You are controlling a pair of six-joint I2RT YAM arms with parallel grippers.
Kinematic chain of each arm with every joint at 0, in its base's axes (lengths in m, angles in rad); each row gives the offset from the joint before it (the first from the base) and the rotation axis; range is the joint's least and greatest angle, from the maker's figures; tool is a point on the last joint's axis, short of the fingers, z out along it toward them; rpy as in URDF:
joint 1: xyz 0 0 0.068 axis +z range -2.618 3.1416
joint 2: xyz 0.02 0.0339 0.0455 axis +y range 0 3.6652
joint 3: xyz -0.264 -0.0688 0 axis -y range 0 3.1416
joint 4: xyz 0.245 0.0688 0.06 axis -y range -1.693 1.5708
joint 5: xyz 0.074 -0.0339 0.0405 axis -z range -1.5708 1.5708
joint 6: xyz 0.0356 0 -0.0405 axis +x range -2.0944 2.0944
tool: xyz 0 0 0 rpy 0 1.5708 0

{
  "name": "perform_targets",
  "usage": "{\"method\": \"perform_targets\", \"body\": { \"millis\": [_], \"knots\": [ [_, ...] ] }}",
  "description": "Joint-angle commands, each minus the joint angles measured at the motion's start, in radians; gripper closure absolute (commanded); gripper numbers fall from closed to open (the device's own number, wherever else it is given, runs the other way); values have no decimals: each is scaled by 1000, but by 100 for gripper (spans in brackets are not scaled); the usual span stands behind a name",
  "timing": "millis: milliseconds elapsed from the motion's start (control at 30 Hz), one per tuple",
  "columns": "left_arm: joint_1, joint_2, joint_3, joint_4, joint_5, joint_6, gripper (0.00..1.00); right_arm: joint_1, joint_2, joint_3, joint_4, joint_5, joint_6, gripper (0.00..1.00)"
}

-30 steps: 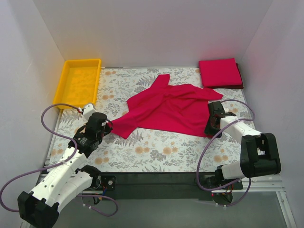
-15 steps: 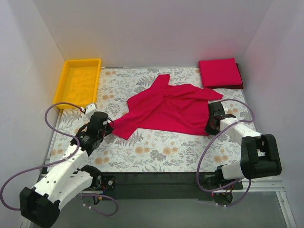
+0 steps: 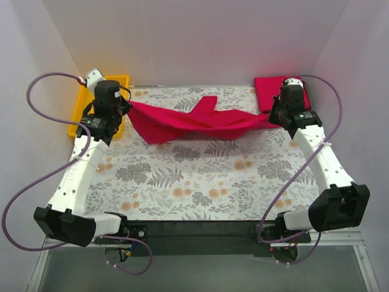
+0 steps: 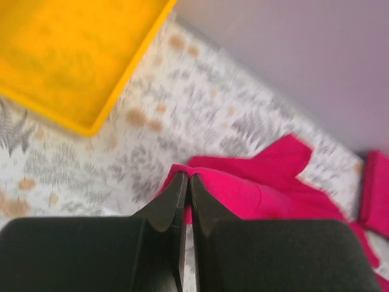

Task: Fold and stack the t-shirts
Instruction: Flatten the tshirt out

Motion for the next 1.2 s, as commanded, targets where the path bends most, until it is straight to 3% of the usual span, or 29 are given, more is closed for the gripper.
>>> {"method": "perform_targets", "body": {
  "millis": [0, 133, 333, 467, 733, 900, 967, 1067, 1167],
  "knots": [
    [9, -59, 200, -116, -139, 84, 100, -3, -107, 156, -78, -19, -132, 99],
    [9, -141, 368, -155, -199, 145, 100, -2, -229, 233, -103, -76, -203, 99],
    [9, -358, 518, -49, -106, 285, 100, -3, -453, 309, -137, -200, -279, 99],
    [9, -364, 687, -105, -45, 348, 100, -4, -561, 403, -154, -231, -318, 99],
    [9, -315, 735, -103, 89, 353, 100, -2, -529, 552, -184, -246, -370, 99],
    [9, -234, 580, -35, 69, 423, 100, -4, -451, 453, -178, -234, -376, 99],
    [9, -195, 421, 44, 84, 426, 100, -4, -400, 390, -160, -214, -376, 99],
    [9, -116, 225, 153, 104, 412, 100, -4, -345, 204, -27, -166, -370, 99],
    [10, 16, 137, 250, 113, 402, 100, -5, -253, 63, 121, -114, -369, 99]
  ]
}}
